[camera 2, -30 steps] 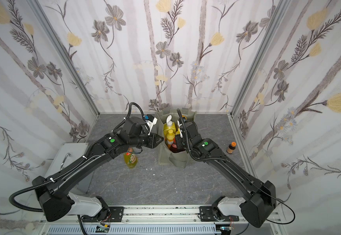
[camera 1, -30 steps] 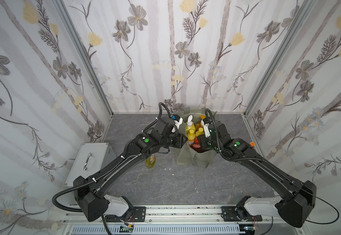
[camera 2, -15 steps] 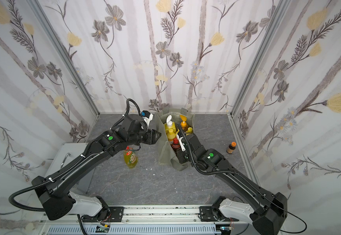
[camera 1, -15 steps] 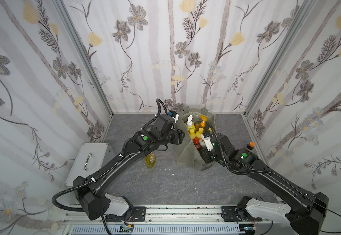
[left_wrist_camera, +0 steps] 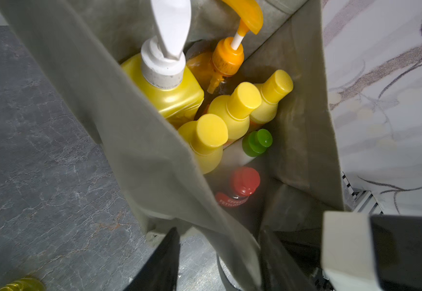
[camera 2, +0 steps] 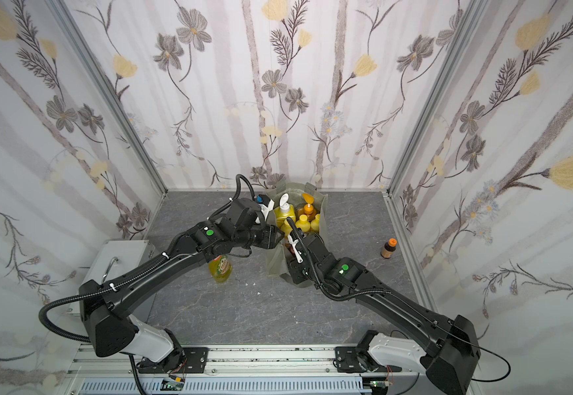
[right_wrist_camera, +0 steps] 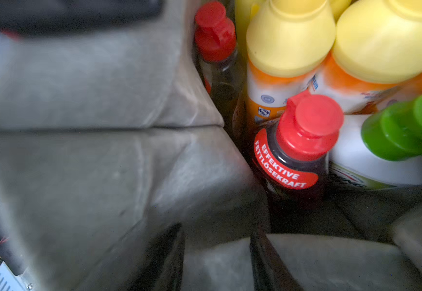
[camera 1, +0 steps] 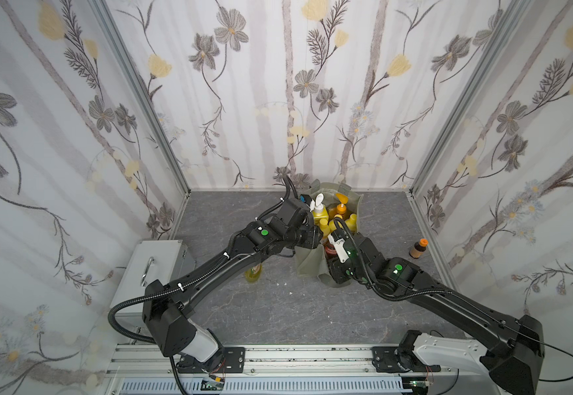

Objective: Pack dish soap into the shopping bag
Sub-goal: Place the bottle of dish soap in the shopping bag, then adjust the shopping bag at the center of the board.

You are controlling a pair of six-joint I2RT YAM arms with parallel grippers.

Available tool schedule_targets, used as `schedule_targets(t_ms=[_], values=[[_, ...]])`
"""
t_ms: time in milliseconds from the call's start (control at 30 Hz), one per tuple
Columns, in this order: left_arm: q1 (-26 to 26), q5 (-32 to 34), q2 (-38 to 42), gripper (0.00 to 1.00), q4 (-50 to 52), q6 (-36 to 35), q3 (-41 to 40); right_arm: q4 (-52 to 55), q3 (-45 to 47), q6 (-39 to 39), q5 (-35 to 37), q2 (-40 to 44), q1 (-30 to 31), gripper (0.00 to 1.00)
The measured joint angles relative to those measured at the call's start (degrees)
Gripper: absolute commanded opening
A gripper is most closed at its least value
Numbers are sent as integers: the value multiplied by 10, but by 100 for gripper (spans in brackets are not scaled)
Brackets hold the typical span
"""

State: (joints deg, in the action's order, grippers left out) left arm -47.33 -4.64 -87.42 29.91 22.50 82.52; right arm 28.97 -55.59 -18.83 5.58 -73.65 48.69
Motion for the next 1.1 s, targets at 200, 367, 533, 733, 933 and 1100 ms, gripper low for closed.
schedule_targets(t_ms=[200, 367, 533, 733, 933, 1100], values=[[-17, 17, -5, 8, -26, -1, -40, 13, -12, -1, 5, 83, -65, 49], [-31, 26, -3, 3, -41, -4, -59, 30, -44, 10, 11, 122, -166, 52], [-36, 31, 4, 0, -43, -10, -65, 47, -59, 27, 1, 80, -208, 55], [-36, 40, 12, 0, -33, -14, -60, 63, -64, 31, -27, 25, -224, 58], [-32, 40, 14, 0, -10, -21, -31, 64, -90, 31, -42, -9, -226, 23], [-12, 31, 23, 0, 13, -32, -12, 75, -113, 30, -37, -4, -237, 3]])
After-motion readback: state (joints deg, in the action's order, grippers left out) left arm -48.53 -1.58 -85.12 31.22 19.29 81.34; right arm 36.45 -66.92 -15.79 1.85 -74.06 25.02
